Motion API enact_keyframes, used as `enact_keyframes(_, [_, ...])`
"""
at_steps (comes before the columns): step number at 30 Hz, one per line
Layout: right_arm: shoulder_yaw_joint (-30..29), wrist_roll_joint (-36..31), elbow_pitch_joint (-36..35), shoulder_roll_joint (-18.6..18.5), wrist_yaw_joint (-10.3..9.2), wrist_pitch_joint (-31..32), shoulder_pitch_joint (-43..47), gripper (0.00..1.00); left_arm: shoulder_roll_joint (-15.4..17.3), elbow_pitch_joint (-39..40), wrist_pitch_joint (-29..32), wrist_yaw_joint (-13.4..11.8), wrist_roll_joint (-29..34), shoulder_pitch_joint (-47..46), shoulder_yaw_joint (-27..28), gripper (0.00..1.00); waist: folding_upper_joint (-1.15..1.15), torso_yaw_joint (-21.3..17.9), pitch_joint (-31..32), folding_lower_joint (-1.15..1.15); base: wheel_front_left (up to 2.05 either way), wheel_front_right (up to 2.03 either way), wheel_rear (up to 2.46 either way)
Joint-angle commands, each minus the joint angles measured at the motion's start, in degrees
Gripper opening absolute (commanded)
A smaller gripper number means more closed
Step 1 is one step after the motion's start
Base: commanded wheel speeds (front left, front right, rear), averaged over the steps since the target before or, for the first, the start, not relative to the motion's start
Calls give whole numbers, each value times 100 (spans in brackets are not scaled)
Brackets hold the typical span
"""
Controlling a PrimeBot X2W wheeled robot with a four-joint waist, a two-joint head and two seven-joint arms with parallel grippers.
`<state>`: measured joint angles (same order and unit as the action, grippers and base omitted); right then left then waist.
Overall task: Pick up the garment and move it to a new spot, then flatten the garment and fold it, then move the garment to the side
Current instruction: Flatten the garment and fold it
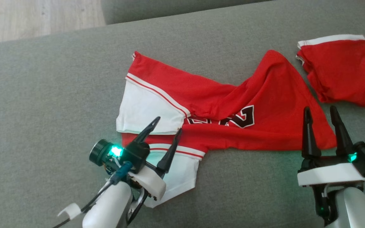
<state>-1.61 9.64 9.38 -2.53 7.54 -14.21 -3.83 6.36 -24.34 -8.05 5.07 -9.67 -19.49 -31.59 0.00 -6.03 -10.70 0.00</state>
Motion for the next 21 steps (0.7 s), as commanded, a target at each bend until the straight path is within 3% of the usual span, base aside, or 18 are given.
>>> enact_keyframes(1, [144,47,-125,-34,-5,-70,-210,100,120,77,58,-4,149,-254,55,100,0,-63,-69,0,0,0,0])
enact_keyframes(5, [119,113,-47,-34,-5,-76,-271,100,194,-102,148,-48,435,-400,-171,100,0,-138,-131,0,0,0,0])
enact_keyframes(12, [117,206,-41,-34,-5,-77,-350,100,258,-426,160,-335,665,-630,-216,100,0,-297,-220,0,0,0,0])
enact_keyframes(18, [82,231,-42,-34,-5,-78,-346,100,246,-570,156,-356,659,-708,-253,100,0,-334,-245,0,0,0,0])
enact_keyframes(19, [77,231,-42,-34,-5,-78,-344,100,240,-589,154,-350,645,-716,-259,80,0,-333,-243,0,0,0,0])
enact_keyframes(20, [72,230,-40,-34,-5,-78,-341,100,233,-601,149,-343,626,-722,-261,22,0,-331,-239,0,0,0,0])
enact_keyframes(21, [66,227,-36,-34,-5,-78,-338,100,227,-609,141,-335,606,-727,-263,0,0,-327,-233,0,0,0,0])
